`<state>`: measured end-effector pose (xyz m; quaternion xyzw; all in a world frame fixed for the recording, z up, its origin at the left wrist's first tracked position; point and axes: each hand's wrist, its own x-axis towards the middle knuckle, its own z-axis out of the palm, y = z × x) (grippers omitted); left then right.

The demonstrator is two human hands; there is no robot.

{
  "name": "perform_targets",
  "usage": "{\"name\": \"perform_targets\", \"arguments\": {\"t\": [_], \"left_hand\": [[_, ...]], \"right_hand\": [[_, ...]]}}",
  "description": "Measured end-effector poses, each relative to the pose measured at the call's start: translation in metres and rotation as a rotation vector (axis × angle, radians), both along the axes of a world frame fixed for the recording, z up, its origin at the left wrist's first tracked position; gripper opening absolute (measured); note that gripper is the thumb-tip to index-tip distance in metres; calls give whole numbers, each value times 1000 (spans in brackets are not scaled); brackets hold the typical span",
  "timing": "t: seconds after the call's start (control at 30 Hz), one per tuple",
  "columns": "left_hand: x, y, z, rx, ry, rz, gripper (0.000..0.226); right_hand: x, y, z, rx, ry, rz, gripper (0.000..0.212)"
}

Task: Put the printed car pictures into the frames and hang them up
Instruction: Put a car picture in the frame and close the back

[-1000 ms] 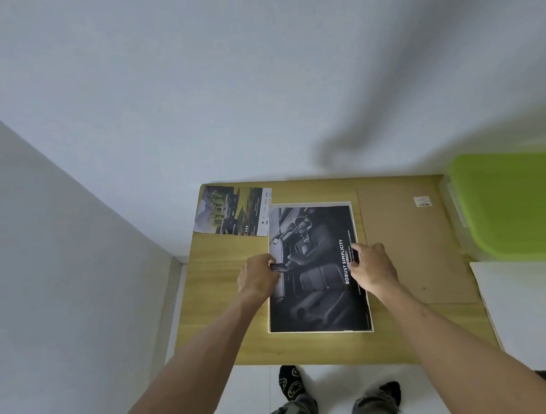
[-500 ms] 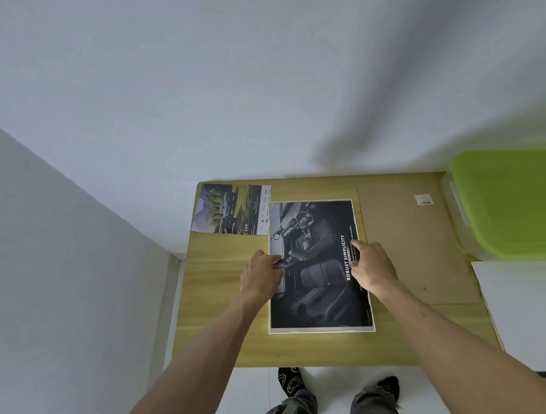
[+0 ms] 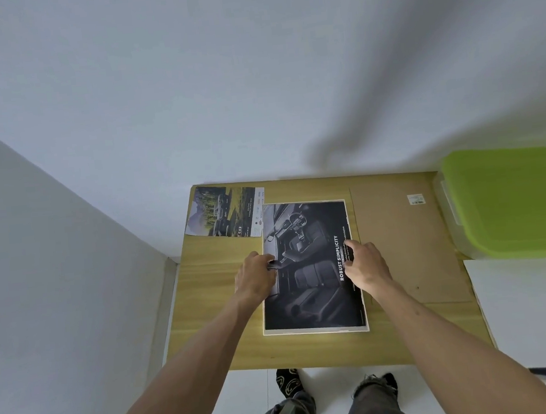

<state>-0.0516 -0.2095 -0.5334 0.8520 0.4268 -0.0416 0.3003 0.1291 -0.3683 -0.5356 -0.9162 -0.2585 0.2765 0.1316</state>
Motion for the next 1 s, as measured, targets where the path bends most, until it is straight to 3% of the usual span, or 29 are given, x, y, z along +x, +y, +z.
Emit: {"name": "perform_targets", "arguments": {"t": [0.33,0.6,0.7,0.8,1.0], "left_hand": [[43,-35,17,105,7,37,26],[139,-113,24,-91,4,-95,38],[165,-142,17,-172,84,-28,49],[183,-163,12,-197,142,78,46],[206,-178,17,-269,138,328,48]], "right_hand": [[32,-40,18,69,-5,-7,58],[97,-114,25,-88,-30,-138,51],[112,-137,21,-145,-17,-140,54],[118,-150,17,-184,-14,-128,51],[117,-155,8,-113,-14,-135,52]]}}
